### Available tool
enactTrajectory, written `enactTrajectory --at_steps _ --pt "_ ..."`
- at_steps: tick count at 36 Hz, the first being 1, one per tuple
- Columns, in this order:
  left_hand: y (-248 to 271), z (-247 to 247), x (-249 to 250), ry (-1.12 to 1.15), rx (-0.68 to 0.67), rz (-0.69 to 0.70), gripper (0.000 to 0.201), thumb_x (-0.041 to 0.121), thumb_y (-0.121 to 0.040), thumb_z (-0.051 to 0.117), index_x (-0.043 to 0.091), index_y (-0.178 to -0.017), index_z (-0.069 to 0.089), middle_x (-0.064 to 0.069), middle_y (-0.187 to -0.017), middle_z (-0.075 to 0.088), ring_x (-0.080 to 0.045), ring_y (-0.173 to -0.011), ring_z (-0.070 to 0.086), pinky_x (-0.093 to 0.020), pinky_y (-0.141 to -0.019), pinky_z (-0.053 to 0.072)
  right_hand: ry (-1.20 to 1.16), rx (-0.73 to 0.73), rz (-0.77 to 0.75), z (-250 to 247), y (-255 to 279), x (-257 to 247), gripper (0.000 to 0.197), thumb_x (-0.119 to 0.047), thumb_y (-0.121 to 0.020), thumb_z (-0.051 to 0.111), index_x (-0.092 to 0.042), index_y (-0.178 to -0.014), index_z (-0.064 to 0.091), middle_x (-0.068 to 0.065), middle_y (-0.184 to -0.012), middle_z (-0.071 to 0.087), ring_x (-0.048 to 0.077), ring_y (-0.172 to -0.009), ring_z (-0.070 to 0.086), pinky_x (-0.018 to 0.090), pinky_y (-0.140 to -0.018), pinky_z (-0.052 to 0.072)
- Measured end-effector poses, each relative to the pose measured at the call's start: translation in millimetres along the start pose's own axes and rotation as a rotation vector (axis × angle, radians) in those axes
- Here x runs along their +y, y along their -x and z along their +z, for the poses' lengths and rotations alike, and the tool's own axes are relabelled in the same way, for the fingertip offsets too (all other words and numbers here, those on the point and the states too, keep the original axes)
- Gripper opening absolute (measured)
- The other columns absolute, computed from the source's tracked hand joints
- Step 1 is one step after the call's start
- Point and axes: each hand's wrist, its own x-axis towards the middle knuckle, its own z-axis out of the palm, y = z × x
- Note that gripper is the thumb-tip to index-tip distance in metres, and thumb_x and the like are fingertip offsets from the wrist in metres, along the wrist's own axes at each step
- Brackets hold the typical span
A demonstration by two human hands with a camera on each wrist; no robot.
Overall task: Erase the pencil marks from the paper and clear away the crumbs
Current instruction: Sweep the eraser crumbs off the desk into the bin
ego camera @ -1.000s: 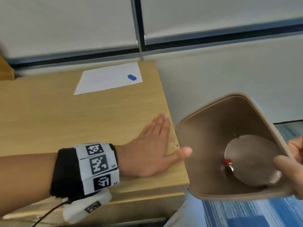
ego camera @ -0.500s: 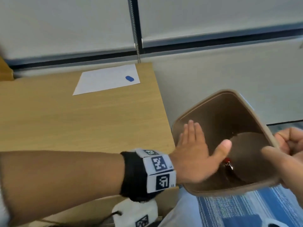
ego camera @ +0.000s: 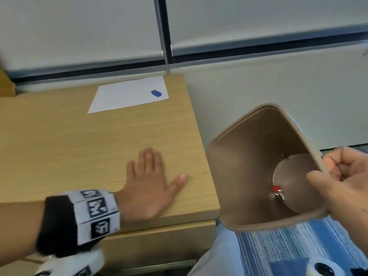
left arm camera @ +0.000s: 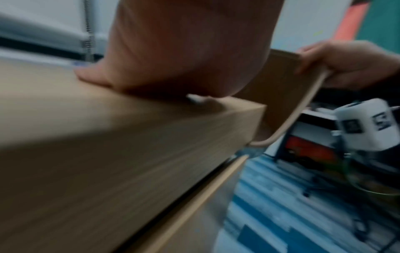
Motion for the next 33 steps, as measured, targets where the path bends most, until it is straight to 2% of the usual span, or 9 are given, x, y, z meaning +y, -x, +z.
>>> enactTrajectory --at_steps 5,8,10,12,15,19,22,27,33 --pt "4 13 92 -0.036 -0.019 0.313 0.108 0.076 -0.064 -0.015 0.007 -0.147 -0.027 -0.012 -0.151 -0.037 -0.024 -0.137 -0.039 -0.048 -0.115 -0.019 0.031 0.001 -0.021 -1 0 4 0.031 0.004 -0.071 0.066 -0.025 -0.067 0.057 0.004 -0.050 0.049 0.015 -0.040 0.048 0.020 -0.030 0.041" --pt "7 12 135 0.073 -0.127 0.547 0.092 0.072 -0.086 -0.002 0.009 -0.149 -0.024 -0.009 -0.154 -0.034 -0.021 -0.140 -0.034 -0.041 -0.116 -0.016 0.058 0.016 -0.009 0 0 9 0.027 -0.004 -0.067 0.070 -0.027 -0.073 0.059 0.016 -0.056 0.054 0.025 -0.045 0.053 0.042 -0.032 0.044" --pt "6 4 142 0.151 -0.102 0.600 0.087 0.068 -0.093 0.008 0.010 -0.150 -0.022 -0.007 -0.155 -0.032 -0.018 -0.142 -0.030 -0.039 -0.118 -0.013 0.057 0.031 0.004 -1 0 9 0.022 -0.009 -0.065 0.072 -0.026 -0.071 0.059 0.018 -0.054 0.054 0.034 -0.048 0.053 0.048 -0.036 0.045" --pt "0 -8 130 0.181 -0.023 0.556 0.087 0.068 -0.093 0.010 0.010 -0.151 -0.021 -0.006 -0.156 -0.030 -0.016 -0.143 -0.029 -0.039 -0.119 -0.011 0.021 0.022 0.021 -2 0 10 0.024 -0.001 -0.068 0.070 -0.022 -0.068 0.058 0.016 -0.052 0.053 0.028 -0.045 0.053 0.039 -0.038 0.051" --pt "-11 -30 79 0.170 0.096 0.354 0.093 0.070 -0.083 0.004 0.010 -0.150 -0.020 -0.006 -0.157 -0.029 -0.016 -0.144 -0.026 -0.037 -0.119 -0.009 -0.017 0.030 0.028 -2 -1 14 0.030 0.006 -0.068 0.066 -0.023 -0.063 0.058 0.001 -0.042 0.045 0.009 -0.035 0.040 0.012 -0.034 0.037" --pt "-22 -35 -16 0.077 0.175 0.012 0.103 0.074 -0.076 0.003 0.006 -0.151 -0.016 -0.010 -0.159 -0.024 -0.020 -0.147 -0.020 -0.036 -0.119 -0.006 -0.004 0.032 0.056 -1 -4 17 0.027 0.004 -0.069 0.064 -0.022 -0.065 0.058 0.006 -0.047 0.043 0.011 -0.035 0.040 0.013 -0.038 0.040" --pt "-15 -19 -63 -0.030 0.084 -0.107 0.111 0.080 -0.067 -0.005 0.008 -0.151 -0.019 -0.010 -0.158 -0.026 -0.020 -0.146 -0.021 -0.038 -0.119 -0.005 -0.013 0.021 0.070 -2 -5 16 0.027 0.004 -0.068 0.063 -0.022 -0.065 0.057 0.006 -0.049 0.043 0.010 -0.035 0.041 0.017 -0.038 0.044" --pt "-16 -11 -44 -0.025 0.053 -0.029 0.123 0.087 -0.056 -0.017 0.008 -0.150 -0.021 -0.013 -0.157 -0.027 -0.023 -0.145 -0.024 -0.042 -0.119 -0.008 -0.012 -0.010 0.081 -1 -3 14 0.030 0.004 -0.070 0.064 -0.024 -0.063 0.056 0.008 -0.051 0.042 0.011 -0.035 0.042 0.024 -0.037 0.048" --pt "-13 -12 57 -0.139 -0.105 0.396 0.101 0.078 -0.077 -0.005 0.009 -0.148 -0.024 -0.013 -0.153 -0.034 -0.026 -0.139 -0.034 -0.051 -0.117 -0.012 -0.046 -0.019 0.087 1 2 6 0.032 0.006 -0.070 0.063 -0.024 -0.062 0.056 0.001 -0.043 0.045 0.008 -0.031 0.044 0.019 -0.037 0.046"
